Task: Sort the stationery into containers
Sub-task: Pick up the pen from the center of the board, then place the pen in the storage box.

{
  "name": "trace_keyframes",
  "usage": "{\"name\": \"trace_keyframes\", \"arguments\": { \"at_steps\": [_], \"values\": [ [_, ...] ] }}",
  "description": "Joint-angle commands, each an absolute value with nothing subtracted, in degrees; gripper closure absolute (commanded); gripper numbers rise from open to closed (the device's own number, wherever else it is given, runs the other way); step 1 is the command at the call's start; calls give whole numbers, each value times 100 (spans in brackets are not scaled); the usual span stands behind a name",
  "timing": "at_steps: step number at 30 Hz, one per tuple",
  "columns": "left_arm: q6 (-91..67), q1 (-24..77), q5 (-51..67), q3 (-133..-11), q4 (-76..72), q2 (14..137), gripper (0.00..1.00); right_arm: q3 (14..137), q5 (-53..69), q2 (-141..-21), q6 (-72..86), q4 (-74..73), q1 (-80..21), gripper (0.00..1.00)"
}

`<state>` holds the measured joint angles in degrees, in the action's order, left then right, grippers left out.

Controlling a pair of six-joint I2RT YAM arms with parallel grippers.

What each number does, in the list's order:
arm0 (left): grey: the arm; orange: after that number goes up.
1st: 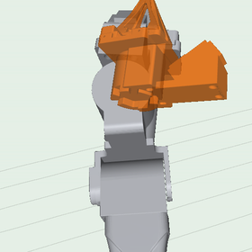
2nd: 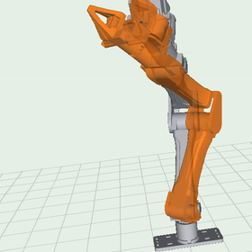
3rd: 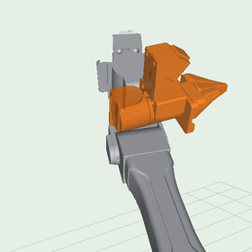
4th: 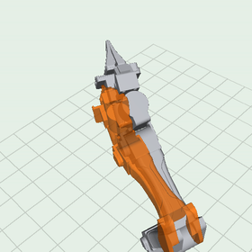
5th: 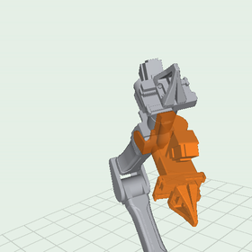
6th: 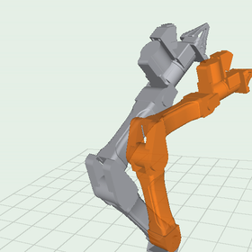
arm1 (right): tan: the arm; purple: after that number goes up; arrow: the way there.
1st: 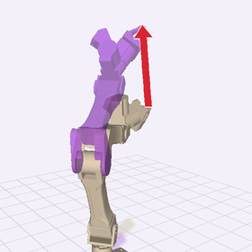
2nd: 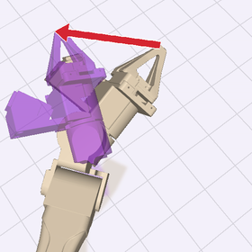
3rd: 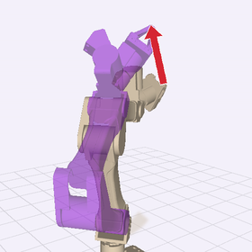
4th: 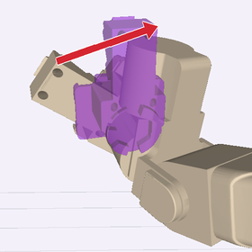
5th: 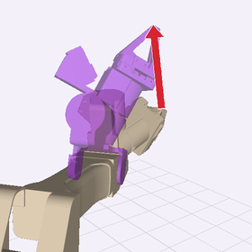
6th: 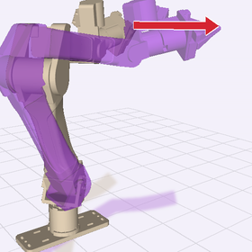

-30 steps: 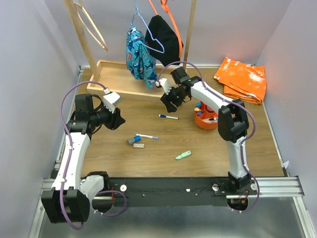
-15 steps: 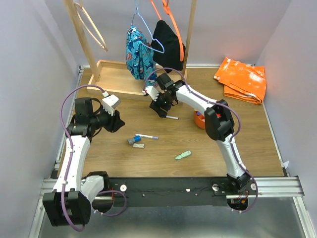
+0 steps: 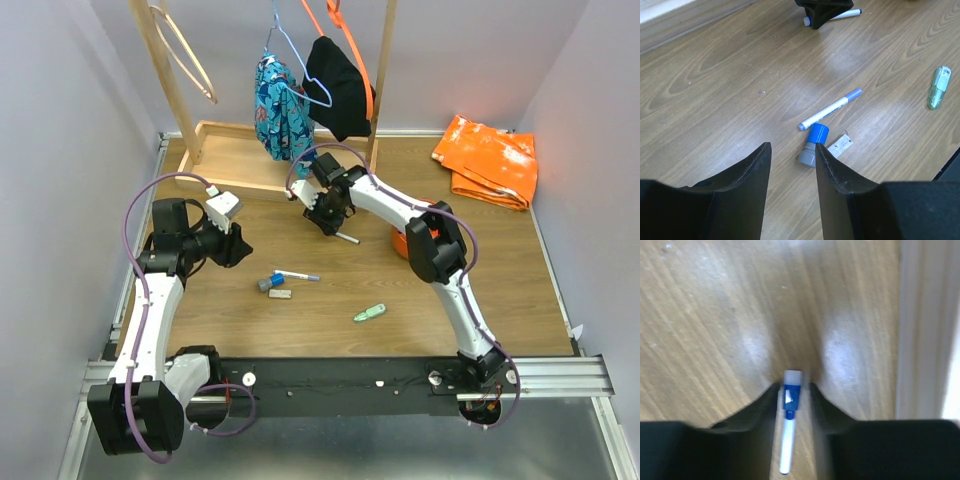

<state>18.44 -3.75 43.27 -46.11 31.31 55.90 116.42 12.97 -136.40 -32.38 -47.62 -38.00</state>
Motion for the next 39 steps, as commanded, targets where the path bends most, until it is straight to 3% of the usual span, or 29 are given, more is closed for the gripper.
{"name": "trace_keyframes", "arguments": {
  "at_steps": [1, 9, 14, 17, 19, 23, 29, 39],
  "values": [
    [1784, -422, 4500, -4570, 3023, 5616, 51, 11611, 1186, -13624, -3366, -5124, -4060, 77],
    [1705, -387, 4921, -4623, 2753, 5739, 51, 10249, 1678, -11341, -2594, -4598, -3947, 99],
    [1898, 104, 5412, -4816, 2566, 6117, 52, 9309, 1924, -10066, -1856, -4360, -3508, 99],
    [2135, 412, 5607, -5009, 2628, 6345, 52, 8195, 1986, -9003, -1391, -3633, -3070, 99],
    [2232, 650, 5669, -5124, 2637, 6442, 52, 6986, 1794, -7879, -1021, -2360, -2875, 99],
    [2153, 905, 5687, -5238, 2523, 6705, 52, 5148, 392, -6295, -309, -92, -2813, 99],
    [2276, 1160, 5616, -5519, 2716, 7039, 52, 4518, -860, -5889, -44, 904, -2804, 99],
    [2399, 1362, 5458, -5915, 2882, 7444, 52, 3745, -1178, -5792, -808, 2046, -2804, 99]
  ]
}}
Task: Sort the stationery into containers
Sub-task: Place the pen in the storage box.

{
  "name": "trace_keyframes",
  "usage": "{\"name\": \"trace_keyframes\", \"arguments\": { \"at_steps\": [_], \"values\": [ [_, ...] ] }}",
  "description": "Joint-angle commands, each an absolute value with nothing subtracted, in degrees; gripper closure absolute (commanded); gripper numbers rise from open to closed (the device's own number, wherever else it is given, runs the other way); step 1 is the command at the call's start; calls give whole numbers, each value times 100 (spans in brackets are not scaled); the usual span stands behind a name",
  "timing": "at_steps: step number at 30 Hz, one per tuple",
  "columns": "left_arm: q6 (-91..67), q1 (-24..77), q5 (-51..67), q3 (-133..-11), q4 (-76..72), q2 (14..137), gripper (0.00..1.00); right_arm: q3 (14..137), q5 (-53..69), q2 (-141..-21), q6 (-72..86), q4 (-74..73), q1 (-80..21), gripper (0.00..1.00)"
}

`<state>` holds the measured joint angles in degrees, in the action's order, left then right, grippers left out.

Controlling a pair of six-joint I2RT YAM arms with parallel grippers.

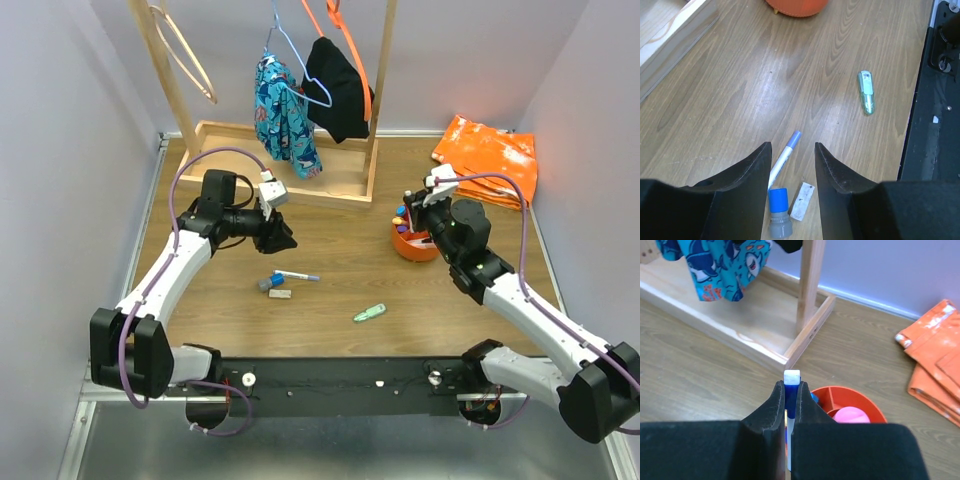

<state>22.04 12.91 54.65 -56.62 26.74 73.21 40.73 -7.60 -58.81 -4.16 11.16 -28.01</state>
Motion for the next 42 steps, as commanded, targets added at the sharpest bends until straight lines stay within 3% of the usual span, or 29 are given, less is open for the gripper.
{"name": "trace_keyframes", "arguments": {
  "at_steps": [1, 33, 39, 42],
  "values": [
    [2417, 1362, 5432, -5941, 2900, 7470, 52, 3640, -1178, -5792, -861, 2117, -2804, 100],
    [2971, 1459, 5150, -6135, 3480, 7822, 53, 2031, -738, -6188, -1283, 4201, -2804, 99],
    [3041, 1529, 5124, -6240, 3489, 7919, 53, 1978, -791, -6100, -1248, 4052, -2795, 93],
    [3059, 1556, 5124, -6328, 3489, 7972, 53, 2065, -852, -6047, -1301, 3877, -2795, 74]
  ]
}}
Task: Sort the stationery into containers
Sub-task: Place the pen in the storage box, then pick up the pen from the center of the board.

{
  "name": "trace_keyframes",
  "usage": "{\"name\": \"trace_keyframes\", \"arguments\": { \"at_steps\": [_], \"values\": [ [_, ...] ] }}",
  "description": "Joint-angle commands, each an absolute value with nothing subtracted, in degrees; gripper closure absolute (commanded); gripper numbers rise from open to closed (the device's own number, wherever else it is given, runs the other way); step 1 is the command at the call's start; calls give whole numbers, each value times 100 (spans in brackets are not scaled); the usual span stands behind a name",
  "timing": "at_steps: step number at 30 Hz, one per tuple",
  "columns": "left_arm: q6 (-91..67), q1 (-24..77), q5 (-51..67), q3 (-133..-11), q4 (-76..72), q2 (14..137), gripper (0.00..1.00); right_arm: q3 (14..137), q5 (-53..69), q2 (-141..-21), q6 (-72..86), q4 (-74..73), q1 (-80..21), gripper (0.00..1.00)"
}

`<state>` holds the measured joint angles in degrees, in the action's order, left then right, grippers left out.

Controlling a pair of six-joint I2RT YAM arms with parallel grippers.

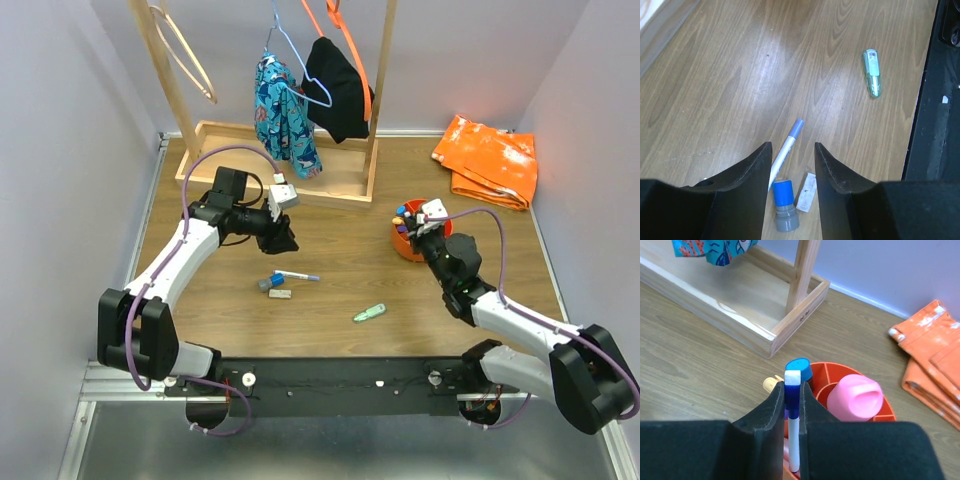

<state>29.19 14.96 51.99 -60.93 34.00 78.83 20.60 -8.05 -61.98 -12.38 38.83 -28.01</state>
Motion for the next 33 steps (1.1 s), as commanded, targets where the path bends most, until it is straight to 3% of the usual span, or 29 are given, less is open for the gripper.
{"name": "trace_keyframes", "arguments": {
  "at_steps": [1, 5, 11, 17, 24, 33],
  "values": [
    [3059, 1573, 5133, -6354, 3489, 7980, 53, 2126, -887, -5977, -1301, 3789, -2795, 65],
    [3111, 1608, 5142, -6460, 3498, 7998, 53, 2556, -993, -5687, -1353, 3236, -2795, 52],
    [3208, 1661, 5176, -6495, 3577, 7972, 52, 3181, -975, -5029, -1284, 2120, -2795, 49],
    [4041, 1950, 5045, -6609, 4595, 8199, 52, 4121, -1055, -4764, -1081, 723, -2795, 48],
    [5264, 2908, 3588, -6714, 5343, 8823, 57, 4403, -291, -4641, -1134, -772, -2786, 40],
    [5107, 3454, 2207, -7303, 5107, 9869, 61, 4614, -193, -4658, -1248, -800, -2699, 34]
  ]
}}
